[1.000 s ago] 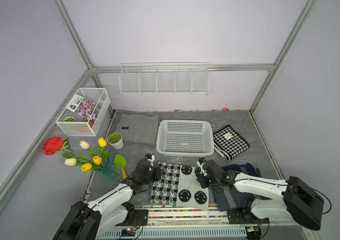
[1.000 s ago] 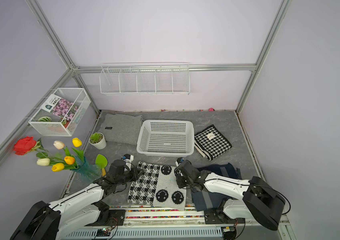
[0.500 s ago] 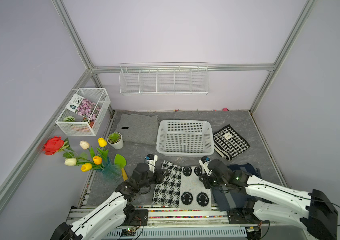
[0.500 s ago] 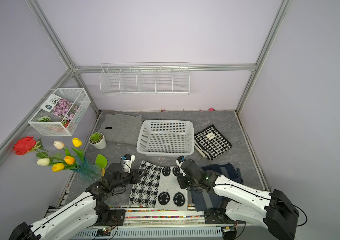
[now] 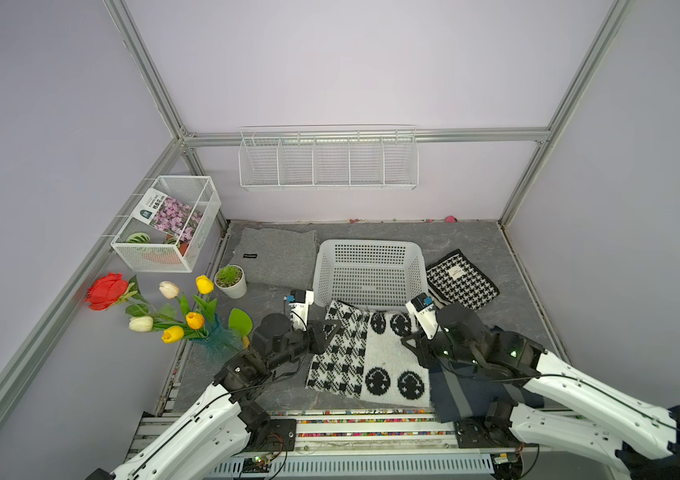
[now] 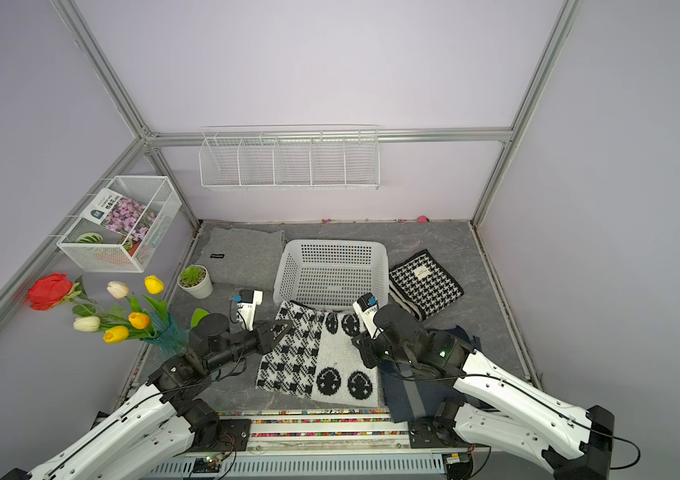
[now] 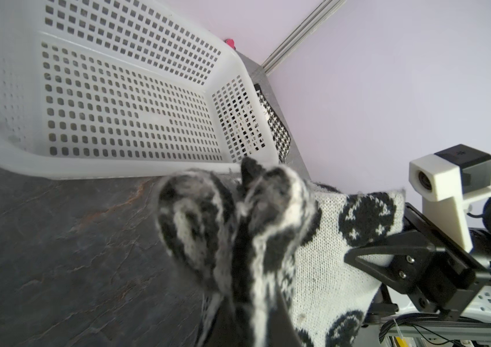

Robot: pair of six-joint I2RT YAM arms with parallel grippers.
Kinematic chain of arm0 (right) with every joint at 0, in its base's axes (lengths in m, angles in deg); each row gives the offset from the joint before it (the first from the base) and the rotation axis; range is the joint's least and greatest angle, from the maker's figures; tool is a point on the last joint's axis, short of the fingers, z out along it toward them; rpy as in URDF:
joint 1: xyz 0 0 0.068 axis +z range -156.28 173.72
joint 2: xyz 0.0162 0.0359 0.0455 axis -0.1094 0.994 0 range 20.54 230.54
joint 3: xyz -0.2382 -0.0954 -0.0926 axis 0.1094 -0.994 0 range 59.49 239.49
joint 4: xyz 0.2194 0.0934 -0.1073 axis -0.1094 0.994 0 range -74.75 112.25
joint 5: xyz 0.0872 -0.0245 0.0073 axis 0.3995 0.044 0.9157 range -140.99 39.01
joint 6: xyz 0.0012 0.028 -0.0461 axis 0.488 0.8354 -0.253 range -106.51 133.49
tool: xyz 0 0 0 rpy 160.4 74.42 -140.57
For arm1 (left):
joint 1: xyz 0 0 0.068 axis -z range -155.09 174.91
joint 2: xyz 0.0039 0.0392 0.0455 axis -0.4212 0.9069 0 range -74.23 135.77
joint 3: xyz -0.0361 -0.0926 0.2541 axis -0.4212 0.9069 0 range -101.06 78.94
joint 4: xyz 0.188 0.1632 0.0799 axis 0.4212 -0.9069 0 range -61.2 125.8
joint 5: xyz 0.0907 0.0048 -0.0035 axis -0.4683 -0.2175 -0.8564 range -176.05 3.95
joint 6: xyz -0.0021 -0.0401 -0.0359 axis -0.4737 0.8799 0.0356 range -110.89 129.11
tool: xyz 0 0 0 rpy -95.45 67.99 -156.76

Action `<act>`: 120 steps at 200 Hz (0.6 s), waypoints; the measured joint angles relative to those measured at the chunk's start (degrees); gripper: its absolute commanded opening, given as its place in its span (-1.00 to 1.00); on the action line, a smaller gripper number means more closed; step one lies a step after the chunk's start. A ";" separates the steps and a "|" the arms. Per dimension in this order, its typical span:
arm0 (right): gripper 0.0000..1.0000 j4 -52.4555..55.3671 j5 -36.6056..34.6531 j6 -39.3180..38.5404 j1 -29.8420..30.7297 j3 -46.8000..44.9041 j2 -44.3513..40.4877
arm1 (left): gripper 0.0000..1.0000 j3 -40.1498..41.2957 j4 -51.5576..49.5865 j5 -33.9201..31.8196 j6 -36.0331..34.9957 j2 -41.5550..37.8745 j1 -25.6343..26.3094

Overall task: Put the folded scarf in the basket
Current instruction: Pick up the scarf at the center of the board.

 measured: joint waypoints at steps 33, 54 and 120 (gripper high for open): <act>-1.00 3.91 -0.87 -2.43 -1.92 8.09 3.23 | -1.00 -6.23 1.29 -0.72 -0.11 6.73 0.00; -1.00 4.98 0.94 -4.50 -7.17 13.68 7.37 | -1.00 -11.63 2.40 -3.69 -0.55 12.33 0.04; -1.00 5.84 10.40 -10.03 -23.58 30.03 26.82 | -1.00 -26.82 7.69 -12.17 -3.48 33.46 -3.08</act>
